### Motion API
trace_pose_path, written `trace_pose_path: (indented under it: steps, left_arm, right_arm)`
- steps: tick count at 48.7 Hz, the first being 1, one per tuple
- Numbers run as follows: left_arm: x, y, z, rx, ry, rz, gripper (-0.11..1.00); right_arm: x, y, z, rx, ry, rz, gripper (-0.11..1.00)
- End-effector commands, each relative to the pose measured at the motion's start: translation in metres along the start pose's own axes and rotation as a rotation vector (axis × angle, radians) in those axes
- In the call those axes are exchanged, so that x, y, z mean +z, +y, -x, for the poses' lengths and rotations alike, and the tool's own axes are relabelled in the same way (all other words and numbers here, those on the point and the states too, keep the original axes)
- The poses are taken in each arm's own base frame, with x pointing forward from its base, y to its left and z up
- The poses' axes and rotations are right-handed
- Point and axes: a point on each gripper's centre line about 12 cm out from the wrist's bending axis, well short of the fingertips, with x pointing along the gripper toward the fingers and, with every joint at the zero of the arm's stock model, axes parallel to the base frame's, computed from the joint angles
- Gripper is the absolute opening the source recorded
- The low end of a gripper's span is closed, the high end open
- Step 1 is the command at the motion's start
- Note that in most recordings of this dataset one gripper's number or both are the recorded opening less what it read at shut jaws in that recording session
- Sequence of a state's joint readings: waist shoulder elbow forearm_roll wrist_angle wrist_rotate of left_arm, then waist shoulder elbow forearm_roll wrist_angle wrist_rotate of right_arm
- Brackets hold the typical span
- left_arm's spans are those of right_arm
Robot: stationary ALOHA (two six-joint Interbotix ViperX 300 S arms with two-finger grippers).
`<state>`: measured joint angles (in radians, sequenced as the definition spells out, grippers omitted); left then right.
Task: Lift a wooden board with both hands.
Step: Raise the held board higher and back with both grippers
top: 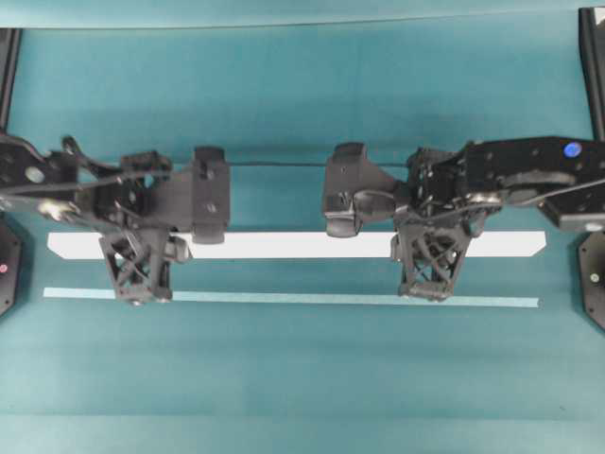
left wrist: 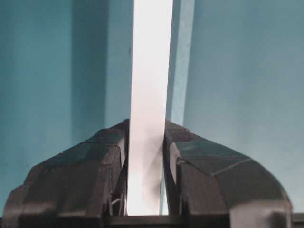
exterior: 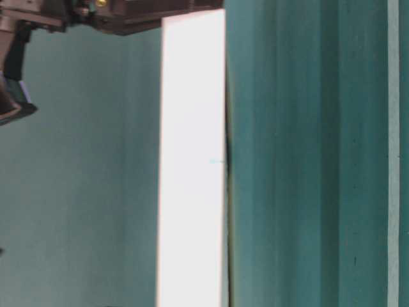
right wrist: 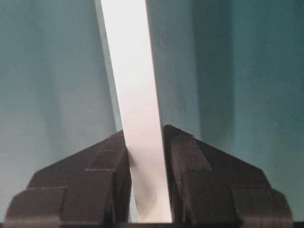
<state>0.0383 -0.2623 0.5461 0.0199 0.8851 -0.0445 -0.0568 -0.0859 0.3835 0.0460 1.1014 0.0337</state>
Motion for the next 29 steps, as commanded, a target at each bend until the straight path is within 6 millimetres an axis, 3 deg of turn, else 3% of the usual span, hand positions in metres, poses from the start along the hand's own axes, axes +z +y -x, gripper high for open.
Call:
trace_pose_path:
  steps: [1, 17, 29]
  left_arm:
    - [0.012, 0.003, 0.024, 0.003, -0.055, 0.009, 0.17]
    - [0.021, 0.003, 0.049, 0.007, -0.020, 0.010, 0.17]
    - [0.033, 0.003, 0.078, 0.005, -0.055, 0.013, 0.17]
  right_arm:
    - [0.004, 0.001, 0.015, 0.006, -0.012, -0.005, 0.21]
    - [0.017, 0.004, 0.053, 0.016, -0.039, -0.005, 0.21]
    - [0.019, 0.005, 0.077, 0.016, -0.011, 0.000, 0.21]
